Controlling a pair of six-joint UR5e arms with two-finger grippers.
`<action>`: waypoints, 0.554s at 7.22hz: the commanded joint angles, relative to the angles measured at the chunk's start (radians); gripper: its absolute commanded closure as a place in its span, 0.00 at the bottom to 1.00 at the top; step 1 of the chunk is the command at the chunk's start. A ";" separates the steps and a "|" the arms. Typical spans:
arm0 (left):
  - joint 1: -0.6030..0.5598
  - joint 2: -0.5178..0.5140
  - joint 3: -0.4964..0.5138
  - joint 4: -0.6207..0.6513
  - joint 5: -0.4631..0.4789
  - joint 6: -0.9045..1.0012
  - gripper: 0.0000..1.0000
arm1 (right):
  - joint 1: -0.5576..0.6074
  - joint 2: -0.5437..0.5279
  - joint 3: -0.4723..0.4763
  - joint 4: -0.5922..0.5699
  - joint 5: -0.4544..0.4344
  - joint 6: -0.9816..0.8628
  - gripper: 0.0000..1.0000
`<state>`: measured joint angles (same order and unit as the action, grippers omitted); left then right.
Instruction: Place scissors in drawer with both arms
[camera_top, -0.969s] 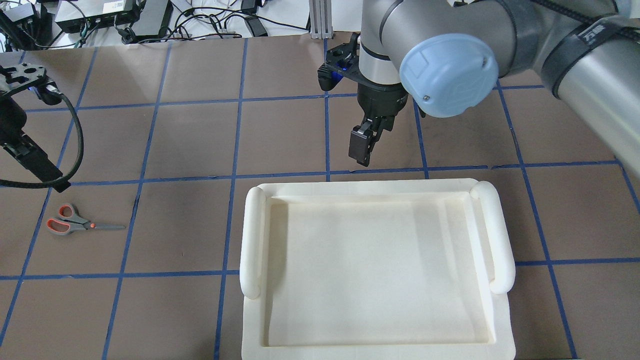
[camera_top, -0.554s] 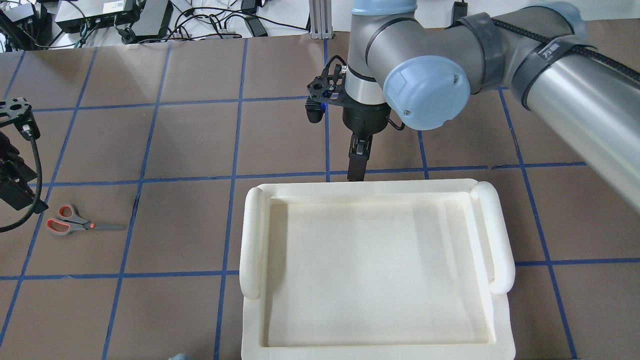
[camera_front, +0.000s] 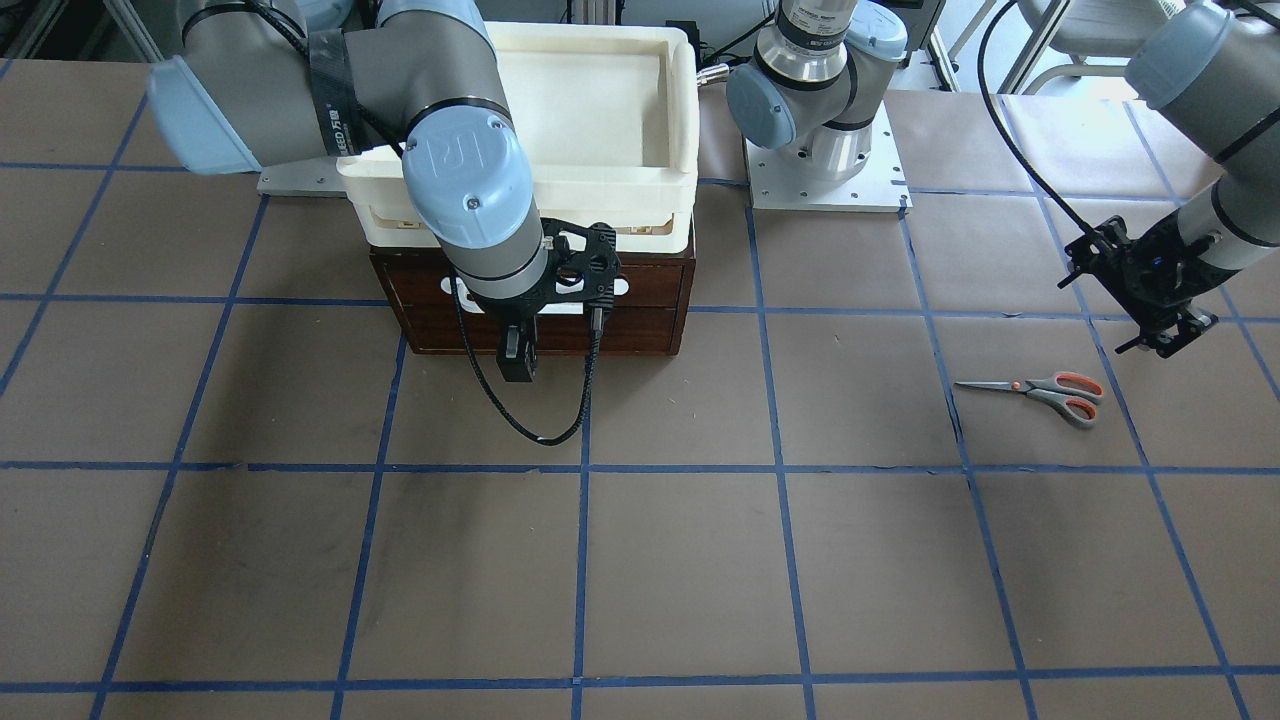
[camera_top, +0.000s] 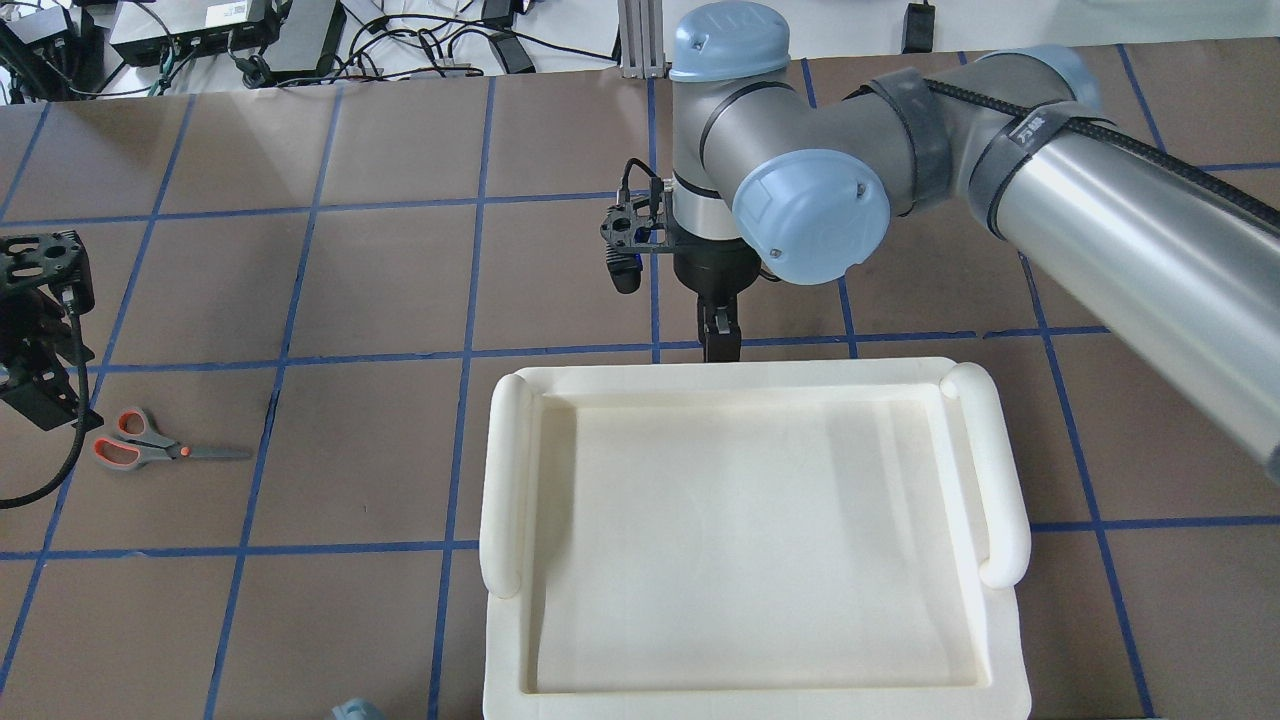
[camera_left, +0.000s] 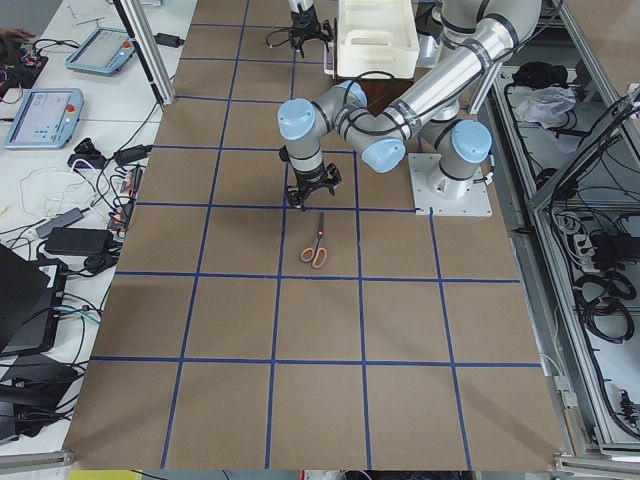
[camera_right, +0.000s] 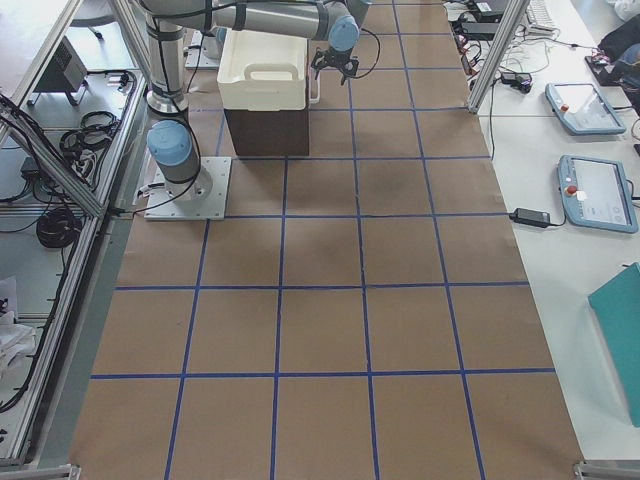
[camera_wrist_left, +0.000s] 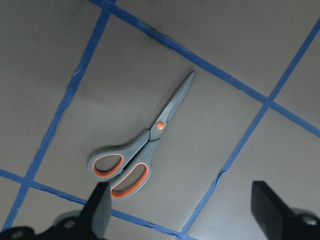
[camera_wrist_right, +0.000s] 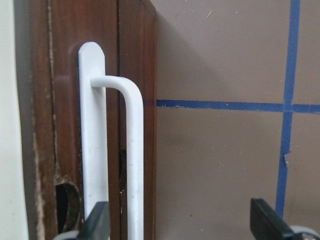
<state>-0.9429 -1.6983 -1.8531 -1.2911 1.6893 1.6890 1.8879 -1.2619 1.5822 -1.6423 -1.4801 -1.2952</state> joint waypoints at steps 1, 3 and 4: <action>0.021 -0.058 -0.011 0.024 0.015 0.015 0.02 | 0.008 0.012 -0.001 -0.002 -0.003 -0.004 0.00; 0.036 -0.098 -0.069 0.181 0.026 0.191 0.01 | 0.008 0.024 -0.005 0.002 -0.003 -0.001 0.01; 0.039 -0.113 -0.136 0.340 0.038 0.260 0.01 | 0.004 0.029 -0.007 0.010 -0.005 -0.003 0.04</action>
<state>-0.9093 -1.7894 -1.9215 -1.1159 1.7144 1.8595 1.8948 -1.2402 1.5772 -1.6403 -1.4837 -1.2976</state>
